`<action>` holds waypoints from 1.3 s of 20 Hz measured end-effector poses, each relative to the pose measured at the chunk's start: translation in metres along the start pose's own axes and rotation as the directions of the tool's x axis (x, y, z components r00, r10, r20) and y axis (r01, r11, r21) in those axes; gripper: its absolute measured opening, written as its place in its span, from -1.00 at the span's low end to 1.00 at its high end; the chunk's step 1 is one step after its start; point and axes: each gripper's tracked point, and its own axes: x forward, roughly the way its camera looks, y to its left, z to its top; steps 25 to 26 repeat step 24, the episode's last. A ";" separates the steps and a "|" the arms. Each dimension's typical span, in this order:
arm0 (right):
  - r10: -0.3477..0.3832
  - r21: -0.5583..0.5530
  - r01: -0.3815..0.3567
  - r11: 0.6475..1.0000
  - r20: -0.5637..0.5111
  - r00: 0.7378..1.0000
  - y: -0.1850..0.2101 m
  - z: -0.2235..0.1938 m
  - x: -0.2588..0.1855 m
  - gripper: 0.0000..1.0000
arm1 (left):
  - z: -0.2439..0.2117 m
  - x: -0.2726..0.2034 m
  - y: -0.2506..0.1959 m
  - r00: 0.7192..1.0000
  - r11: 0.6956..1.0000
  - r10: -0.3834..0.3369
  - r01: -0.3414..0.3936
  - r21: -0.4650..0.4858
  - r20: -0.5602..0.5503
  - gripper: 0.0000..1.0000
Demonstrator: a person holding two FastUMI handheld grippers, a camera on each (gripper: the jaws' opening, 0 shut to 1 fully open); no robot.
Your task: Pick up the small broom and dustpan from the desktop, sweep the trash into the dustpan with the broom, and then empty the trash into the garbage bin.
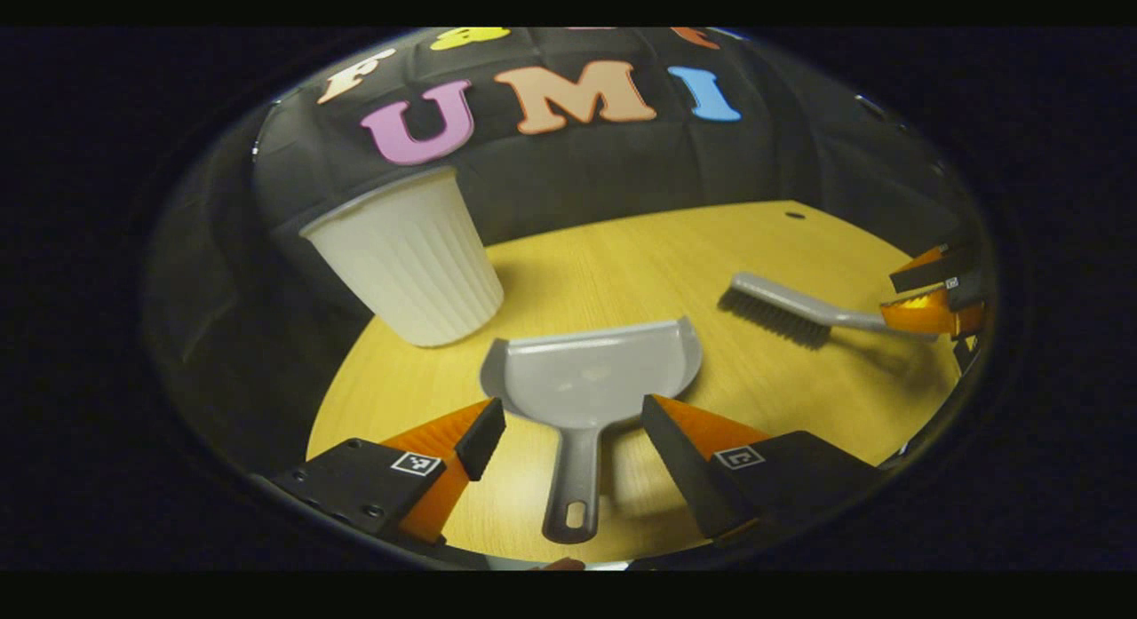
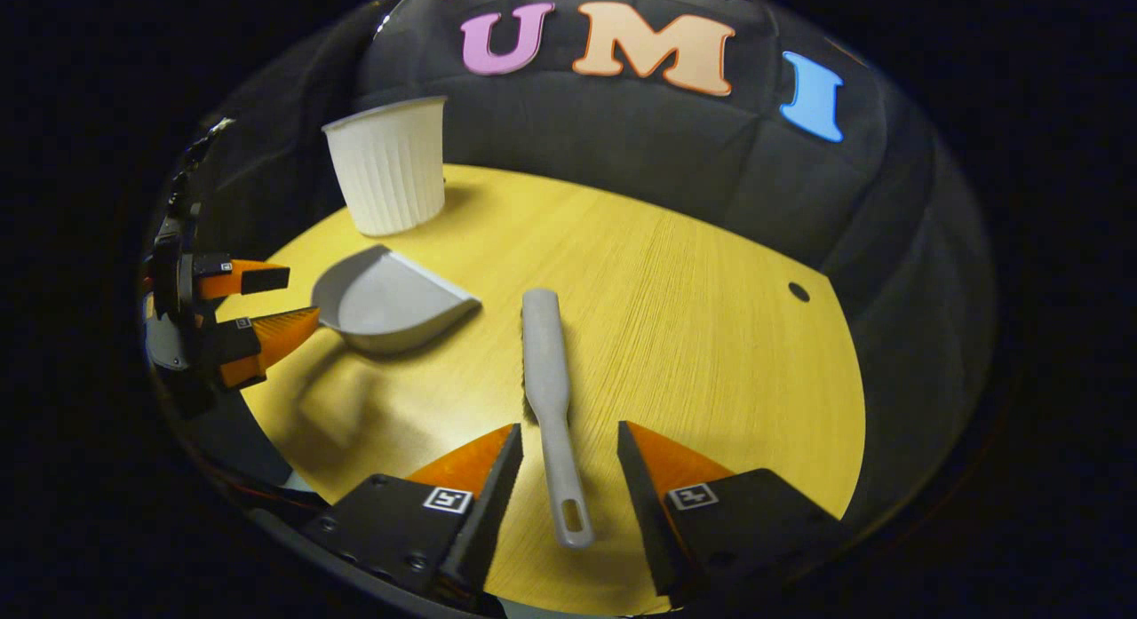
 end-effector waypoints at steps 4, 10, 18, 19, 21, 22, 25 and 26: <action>0.005 0.049 -0.023 0.999 0.326 0.945 -0.005 0.076 -0.060 0.87 | 0.083 -0.048 0.011 0.963 0.993 0.091 -0.068 -0.100 0.255 0.90; -0.026 0.066 -0.021 0.998 0.642 0.766 -0.013 0.140 -0.166 0.86 | 0.178 -0.119 0.013 0.831 0.990 0.121 -0.060 -0.130 0.543 0.86; -0.185 0.164 0.093 0.982 0.741 0.645 -0.042 0.122 -0.268 0.84 | 0.218 -0.153 0.015 0.736 0.994 0.065 0.008 -0.104 0.674 0.85; -0.206 0.184 0.101 0.978 0.748 0.630 -0.046 0.122 -0.272 0.84 | 0.221 -0.151 0.018 0.733 0.995 0.062 0.012 -0.103 0.677 0.85; -0.228 0.208 0.106 0.972 0.752 0.619 -0.048 0.126 -0.273 0.84 | 0.223 -0.150 0.018 0.728 0.995 0.056 0.017 -0.100 0.684 0.85; -0.234 0.214 0.107 0.971 0.751 0.618 -0.047 0.127 -0.270 0.84 | 0.225 -0.149 0.017 0.726 0.995 0.052 0.022 -0.099 0.686 0.85; -0.244 0.222 0.114 0.968 0.745 0.620 -0.049 0.131 -0.267 0.84 | 0.224 -0.149 0.015 0.725 0.995 0.046 0.024 -0.092 0.687 0.85; -0.244 0.222 0.114 0.968 0.745 0.620 -0.049 0.131 -0.267 0.84 | 0.224 -0.149 0.015 0.725 0.995 0.046 0.024 -0.092 0.687 0.85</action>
